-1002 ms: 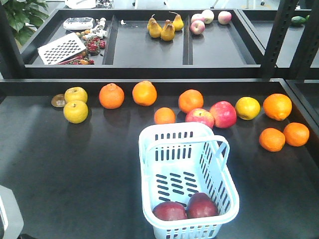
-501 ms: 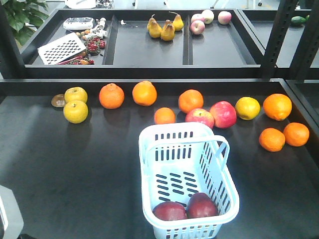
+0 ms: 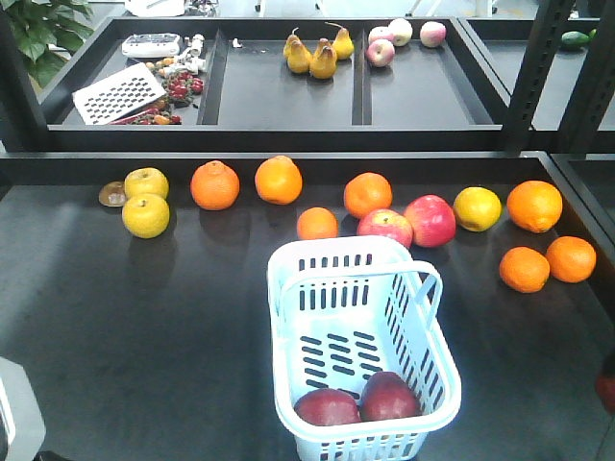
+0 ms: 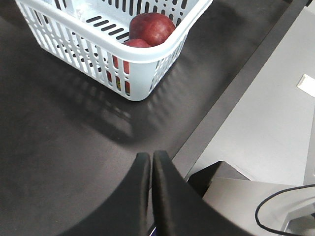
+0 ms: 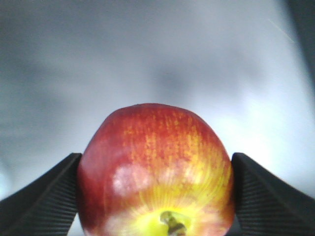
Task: Pick three apples into basket with both arms
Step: 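Carry the apple with the right gripper into the basket and release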
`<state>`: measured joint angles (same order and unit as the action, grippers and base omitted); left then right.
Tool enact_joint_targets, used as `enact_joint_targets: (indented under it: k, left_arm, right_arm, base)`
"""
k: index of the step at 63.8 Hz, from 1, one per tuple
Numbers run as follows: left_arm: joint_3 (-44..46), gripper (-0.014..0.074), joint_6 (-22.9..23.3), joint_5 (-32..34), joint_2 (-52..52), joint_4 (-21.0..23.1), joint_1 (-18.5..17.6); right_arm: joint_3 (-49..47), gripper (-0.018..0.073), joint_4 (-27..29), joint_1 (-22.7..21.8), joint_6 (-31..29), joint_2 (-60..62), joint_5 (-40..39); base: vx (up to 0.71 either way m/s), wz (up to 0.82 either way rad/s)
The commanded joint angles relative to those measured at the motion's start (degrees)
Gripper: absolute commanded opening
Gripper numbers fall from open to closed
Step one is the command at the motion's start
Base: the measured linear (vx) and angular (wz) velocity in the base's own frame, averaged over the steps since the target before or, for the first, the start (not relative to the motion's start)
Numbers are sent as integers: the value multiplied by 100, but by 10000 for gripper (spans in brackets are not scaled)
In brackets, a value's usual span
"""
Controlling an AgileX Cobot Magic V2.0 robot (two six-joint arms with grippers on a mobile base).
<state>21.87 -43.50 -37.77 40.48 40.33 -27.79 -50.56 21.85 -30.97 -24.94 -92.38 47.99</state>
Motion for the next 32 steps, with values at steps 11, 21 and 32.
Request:
enact_joint_targets:
  k: [11, 21, 32]
  left_arm:
    - [136, -6, 33, 228, -5, 238, 6]
    - [136, -6, 33, 228, -5, 238, 6]
    - [136, -6, 33, 228, -5, 238, 6]
  right_arm:
    - [133, -4, 1364, 204, -1007, 1570, 472]
    - [256, -4, 1441, 1025, -1007, 2176, 930]
    - [536, -4, 1679, 2081, -932, 2894, 507]
  base:
    - [0, 0]
    - [0, 0]
    - [0, 0]
